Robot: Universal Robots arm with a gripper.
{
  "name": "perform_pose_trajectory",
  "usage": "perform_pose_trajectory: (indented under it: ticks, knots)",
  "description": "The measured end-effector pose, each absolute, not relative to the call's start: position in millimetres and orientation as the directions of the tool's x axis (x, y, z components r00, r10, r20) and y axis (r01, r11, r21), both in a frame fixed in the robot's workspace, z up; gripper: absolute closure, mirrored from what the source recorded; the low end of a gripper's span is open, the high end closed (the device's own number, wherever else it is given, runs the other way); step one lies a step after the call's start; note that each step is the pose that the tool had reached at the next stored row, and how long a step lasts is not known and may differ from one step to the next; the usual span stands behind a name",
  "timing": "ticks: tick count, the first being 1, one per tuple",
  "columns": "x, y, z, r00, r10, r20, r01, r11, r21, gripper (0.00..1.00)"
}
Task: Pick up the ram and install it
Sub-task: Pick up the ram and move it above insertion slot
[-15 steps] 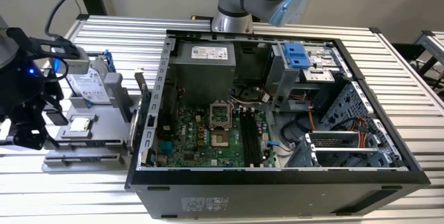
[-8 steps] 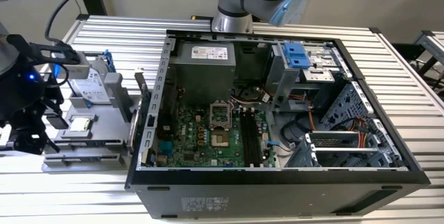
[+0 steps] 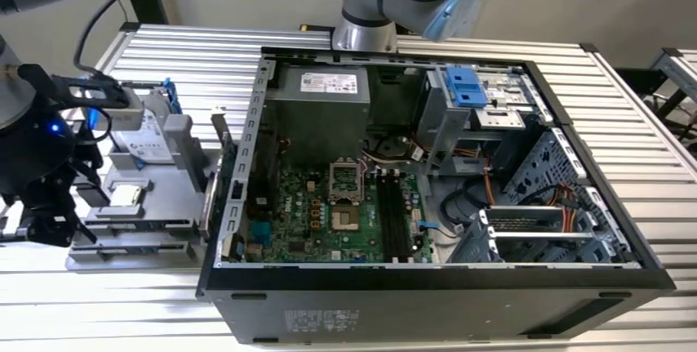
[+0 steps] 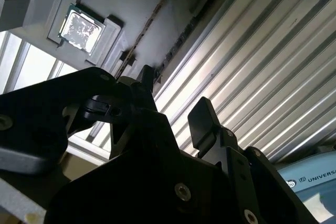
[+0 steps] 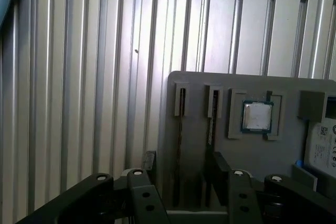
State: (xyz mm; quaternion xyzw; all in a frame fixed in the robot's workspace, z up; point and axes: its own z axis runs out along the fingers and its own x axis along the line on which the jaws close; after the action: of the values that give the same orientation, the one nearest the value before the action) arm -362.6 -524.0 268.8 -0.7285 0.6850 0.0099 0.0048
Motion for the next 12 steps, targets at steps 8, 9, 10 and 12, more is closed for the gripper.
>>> perform_pose_trajectory:
  ticks: [8,9,10,12]
  knots:
    - [-362.6,-524.0,261.2,0.061,-0.998,-0.021,-0.998,-0.062,0.007,0.0]
    - [-362.6,-524.0,260.3,0.061,-0.998,-0.021,-0.998,-0.062,0.006,0.0]
    - [-362.6,-524.0,259.2,0.061,-0.998,-0.021,-0.998,-0.062,0.007,0.0]
    - [-362.6,-524.0,256.7,0.061,-0.998,-0.021,-0.998,-0.062,0.006,0.0]
